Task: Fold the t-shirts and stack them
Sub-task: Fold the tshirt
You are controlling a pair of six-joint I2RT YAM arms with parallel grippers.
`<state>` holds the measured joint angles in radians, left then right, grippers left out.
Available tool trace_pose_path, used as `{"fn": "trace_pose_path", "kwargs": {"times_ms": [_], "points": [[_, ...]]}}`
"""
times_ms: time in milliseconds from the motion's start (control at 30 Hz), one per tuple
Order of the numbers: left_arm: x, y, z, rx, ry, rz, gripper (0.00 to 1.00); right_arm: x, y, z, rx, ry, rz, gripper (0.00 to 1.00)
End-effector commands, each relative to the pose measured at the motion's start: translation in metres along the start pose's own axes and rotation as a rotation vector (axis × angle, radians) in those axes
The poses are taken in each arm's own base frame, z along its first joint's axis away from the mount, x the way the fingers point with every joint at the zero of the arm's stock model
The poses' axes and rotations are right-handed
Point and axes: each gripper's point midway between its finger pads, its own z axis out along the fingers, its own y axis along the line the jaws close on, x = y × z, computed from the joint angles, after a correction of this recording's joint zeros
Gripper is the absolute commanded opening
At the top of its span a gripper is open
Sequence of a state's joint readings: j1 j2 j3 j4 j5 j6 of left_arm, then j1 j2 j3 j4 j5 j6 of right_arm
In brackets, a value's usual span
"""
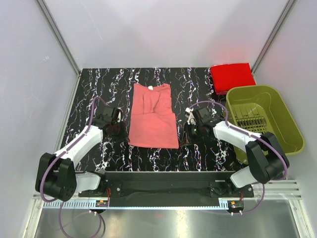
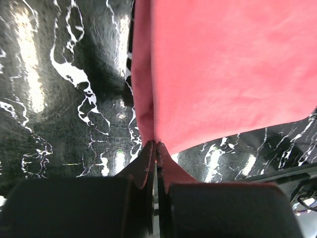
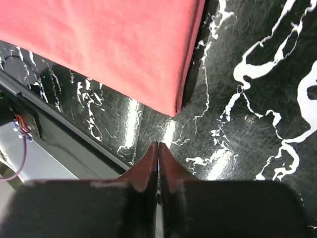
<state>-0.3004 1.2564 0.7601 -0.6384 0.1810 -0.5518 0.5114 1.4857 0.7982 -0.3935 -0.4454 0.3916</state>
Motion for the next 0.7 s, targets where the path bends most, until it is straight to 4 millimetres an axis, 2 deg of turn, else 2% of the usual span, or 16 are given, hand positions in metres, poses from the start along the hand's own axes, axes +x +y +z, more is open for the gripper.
{"fn": "trace_pose_path", "kwargs": {"times_ms": [0, 67, 300, 467, 667], "points": [[-0.008, -0.001, -0.006, -0.014, -0.028, -0.005, 0.0, -0.004, 0.005, -0.003, -0.003, -0.036, 0.009, 0.1], [-0.003, 0.003, 0.0, -0.027, -0.007, -0.008, 0.0, -0.003, 0.01, 0.001, -0.036, -0.023, 0.016, 0.28], [0.008, 0.014, 0.015, -0.056, 0.03, -0.014, 0.0, -0.004, 0.01, 0.021, -0.075, 0.005, 0.004, 0.48], [0.008, 0.015, 0.017, -0.062, 0.032, -0.01, 0.0, 0.0, 0.002, 0.039, -0.017, 0.044, -0.041, 0.47], [0.009, 0.022, 0.022, -0.093, 0.038, -0.008, 0.0, 0.007, -0.005, 0.047, 0.024, 0.058, -0.05, 0.4]]}}
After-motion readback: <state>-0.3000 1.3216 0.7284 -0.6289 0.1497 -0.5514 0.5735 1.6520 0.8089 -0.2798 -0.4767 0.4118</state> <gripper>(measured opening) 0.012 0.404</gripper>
